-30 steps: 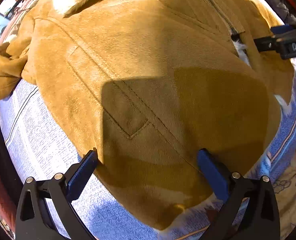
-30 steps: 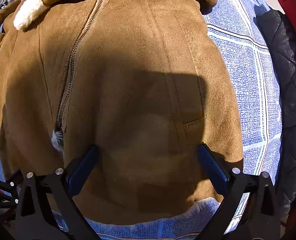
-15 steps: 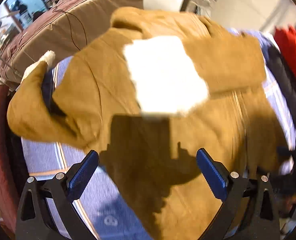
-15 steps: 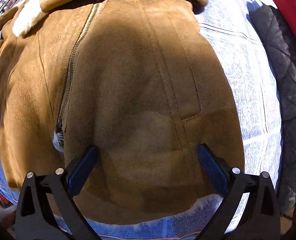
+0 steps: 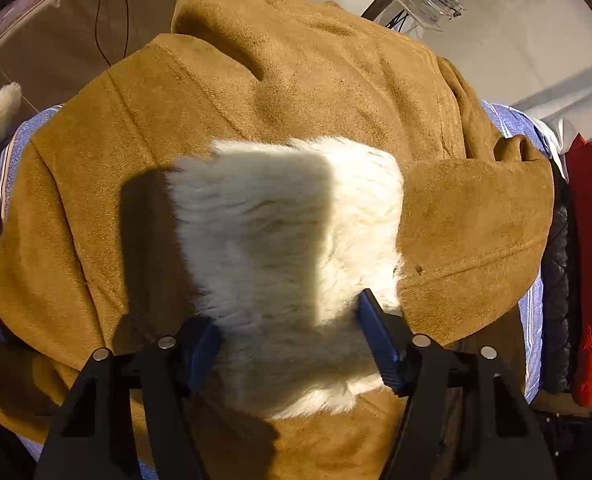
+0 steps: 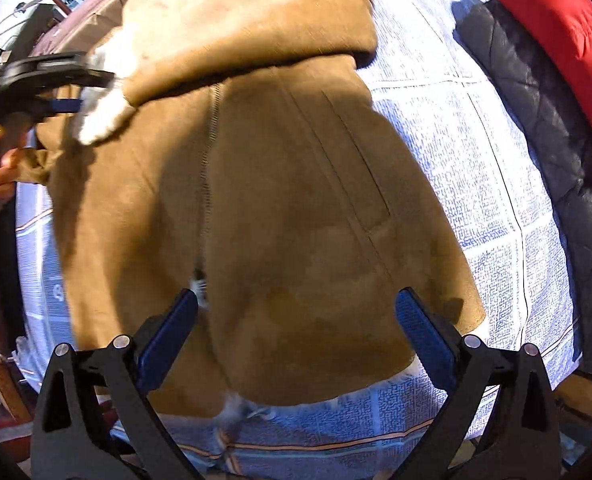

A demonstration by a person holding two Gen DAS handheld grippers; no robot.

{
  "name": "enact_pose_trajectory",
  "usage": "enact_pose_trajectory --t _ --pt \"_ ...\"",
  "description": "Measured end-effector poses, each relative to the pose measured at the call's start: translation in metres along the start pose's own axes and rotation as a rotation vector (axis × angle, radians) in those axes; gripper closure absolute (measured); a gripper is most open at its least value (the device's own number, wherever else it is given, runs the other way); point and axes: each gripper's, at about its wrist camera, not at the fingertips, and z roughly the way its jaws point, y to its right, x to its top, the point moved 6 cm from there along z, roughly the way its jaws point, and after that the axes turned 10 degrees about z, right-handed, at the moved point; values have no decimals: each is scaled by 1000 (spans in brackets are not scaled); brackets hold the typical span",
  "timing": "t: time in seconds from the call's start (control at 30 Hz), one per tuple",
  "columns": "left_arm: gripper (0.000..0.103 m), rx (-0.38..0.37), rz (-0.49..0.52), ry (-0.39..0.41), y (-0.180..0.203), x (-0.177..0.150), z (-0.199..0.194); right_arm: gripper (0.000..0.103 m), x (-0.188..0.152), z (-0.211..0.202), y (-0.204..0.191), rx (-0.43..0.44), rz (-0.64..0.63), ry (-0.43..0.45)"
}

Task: Fold large clothes
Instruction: 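Grasp the fleece cuff with the left tool and fold the sleeve across the coat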

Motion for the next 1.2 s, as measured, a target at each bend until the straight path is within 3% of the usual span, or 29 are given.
enact_pose_trajectory --t 0.07,0.1,0.17,0.2,0.37,0.47,0.53,0.63,0.73,0.77,0.83,0.9,1.03,1.2 --pt "50 2 -2 11 2 1 -1 5 -5 -7 -3 9 10 2" --pt "64 0 3 24 4 2 -4 5 -4 -7 -10 9 14 2" --pt "79 -10 24 43 8 2 -14 5 -3 -9 -21 10 18 1" --pt "82 -14 31 56 10 2 -21 5 -3 -10 -28 13 14 3" --pt "85 -66 -4 155 15 -16 -68 5 31 -16 -37 38 -13 49" --pt "89 -62 -67 193 4 -48 -90 5 53 -23 -35 44 -11 77" --pt "101 -19 -130 181 -9 -76 -93 5 68 -28 -37 56 0 95" --pt "103 5 -236 114 -32 -113 -80 5 87 -38 -39 85 9 118" --pt "103 37 -204 97 -29 -117 -70 5 103 -43 -47 99 -20 134" --pt "102 42 -188 102 -25 -114 -70 5 108 -43 -50 90 -27 141" --pt "87 39 -167 115 -14 -99 -70 5 119 -47 -52 99 -5 156" --pt "42 44 -132 151 -2 -81 -73 5 127 -49 -52 131 27 155" --pt "38 38 -49 158 20 -52 -68 5 140 -48 -54 109 17 172" --pt "37 87 -17 28 27 -50 -25 5 155 -28 -85 98 -136 167"
